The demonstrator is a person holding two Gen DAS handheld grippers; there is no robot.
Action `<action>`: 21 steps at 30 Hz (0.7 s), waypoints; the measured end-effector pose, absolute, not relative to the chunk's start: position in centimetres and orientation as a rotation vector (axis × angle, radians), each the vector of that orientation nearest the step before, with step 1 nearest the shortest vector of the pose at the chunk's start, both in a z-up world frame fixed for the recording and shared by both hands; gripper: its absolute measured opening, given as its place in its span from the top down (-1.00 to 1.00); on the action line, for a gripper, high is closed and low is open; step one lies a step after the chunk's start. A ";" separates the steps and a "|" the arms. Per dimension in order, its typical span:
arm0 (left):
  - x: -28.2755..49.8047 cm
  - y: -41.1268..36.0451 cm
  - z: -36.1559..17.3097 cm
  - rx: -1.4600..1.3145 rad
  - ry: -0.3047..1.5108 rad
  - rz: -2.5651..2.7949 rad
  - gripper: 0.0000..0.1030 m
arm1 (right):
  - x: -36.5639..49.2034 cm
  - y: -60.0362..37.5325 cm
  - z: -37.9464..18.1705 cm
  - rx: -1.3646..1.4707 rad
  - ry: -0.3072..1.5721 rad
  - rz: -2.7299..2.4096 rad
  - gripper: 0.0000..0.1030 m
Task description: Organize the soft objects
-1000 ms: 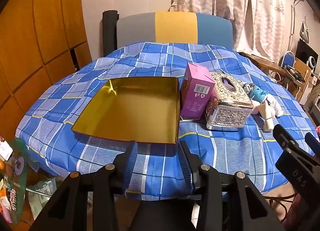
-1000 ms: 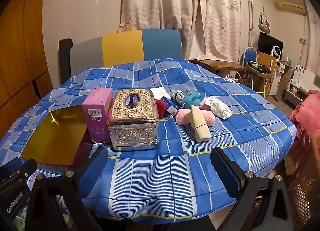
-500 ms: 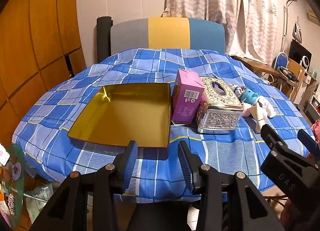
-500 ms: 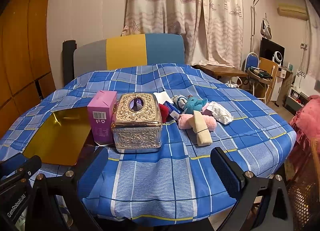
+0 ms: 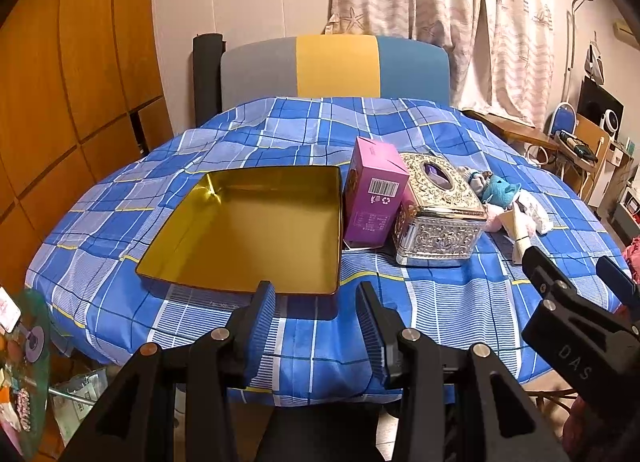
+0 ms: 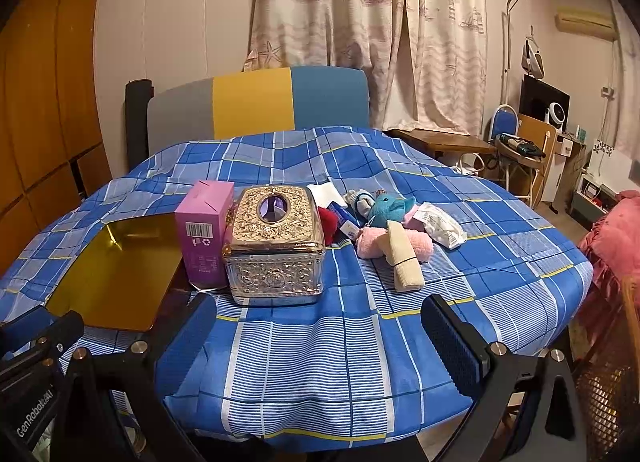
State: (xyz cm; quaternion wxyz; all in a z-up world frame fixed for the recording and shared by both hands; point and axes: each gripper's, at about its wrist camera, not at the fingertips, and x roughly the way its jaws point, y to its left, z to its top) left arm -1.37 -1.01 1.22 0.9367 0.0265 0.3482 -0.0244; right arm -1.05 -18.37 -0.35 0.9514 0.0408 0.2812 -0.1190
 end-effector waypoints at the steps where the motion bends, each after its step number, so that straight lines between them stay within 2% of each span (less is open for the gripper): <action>1: -1.4 -1.0 1.2 0.053 0.712 -0.049 0.18 | -1.0 -18.4 -0.3 0.083 0.572 -0.243 -1.00; 21: -1.4 -1.0 1.2 0.058 0.715 -0.046 0.18 | -1.0 -18.5 -0.6 0.087 0.582 -0.242 -1.00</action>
